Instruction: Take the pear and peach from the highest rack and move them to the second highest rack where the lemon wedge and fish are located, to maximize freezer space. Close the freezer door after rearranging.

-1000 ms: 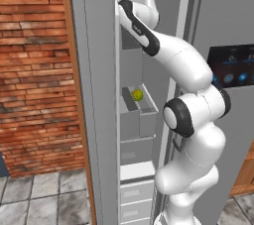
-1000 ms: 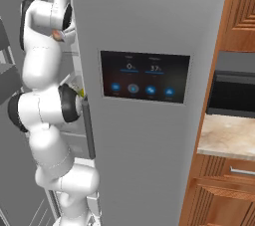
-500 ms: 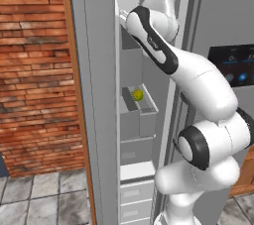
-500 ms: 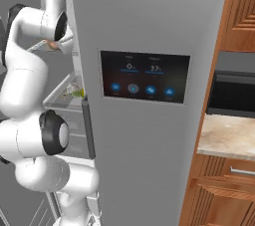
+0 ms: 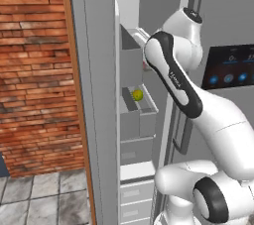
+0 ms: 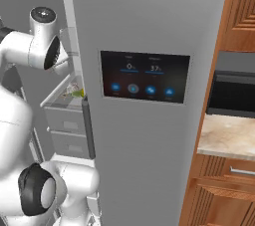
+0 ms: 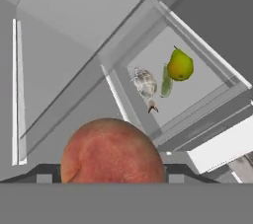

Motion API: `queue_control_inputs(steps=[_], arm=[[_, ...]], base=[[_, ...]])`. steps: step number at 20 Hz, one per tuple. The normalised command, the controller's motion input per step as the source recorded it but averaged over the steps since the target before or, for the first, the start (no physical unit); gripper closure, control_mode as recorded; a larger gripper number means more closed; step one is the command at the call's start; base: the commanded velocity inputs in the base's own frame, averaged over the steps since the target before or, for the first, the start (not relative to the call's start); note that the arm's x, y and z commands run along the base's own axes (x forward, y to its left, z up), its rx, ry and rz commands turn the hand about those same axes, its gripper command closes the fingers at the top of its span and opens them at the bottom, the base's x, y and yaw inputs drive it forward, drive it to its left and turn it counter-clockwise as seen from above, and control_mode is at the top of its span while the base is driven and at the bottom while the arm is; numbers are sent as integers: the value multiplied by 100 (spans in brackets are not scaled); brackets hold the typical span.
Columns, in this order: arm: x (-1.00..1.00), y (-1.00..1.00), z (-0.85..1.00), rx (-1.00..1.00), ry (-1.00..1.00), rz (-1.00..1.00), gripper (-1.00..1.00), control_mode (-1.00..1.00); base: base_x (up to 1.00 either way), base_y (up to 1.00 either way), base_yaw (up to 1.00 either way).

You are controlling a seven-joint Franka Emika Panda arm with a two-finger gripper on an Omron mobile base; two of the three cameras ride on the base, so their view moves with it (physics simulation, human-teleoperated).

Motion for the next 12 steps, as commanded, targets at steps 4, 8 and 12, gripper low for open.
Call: queue_control_inputs(steps=[4,8,12], arm=[[-50,-35,-53,3,0,0,100,-100],[-7,-31,-70,0,0,0,100,-100],[20,-6,-67,0,2,0,100,-100]], base=[[0,0,0],[0,0,0],[0,0,0]])
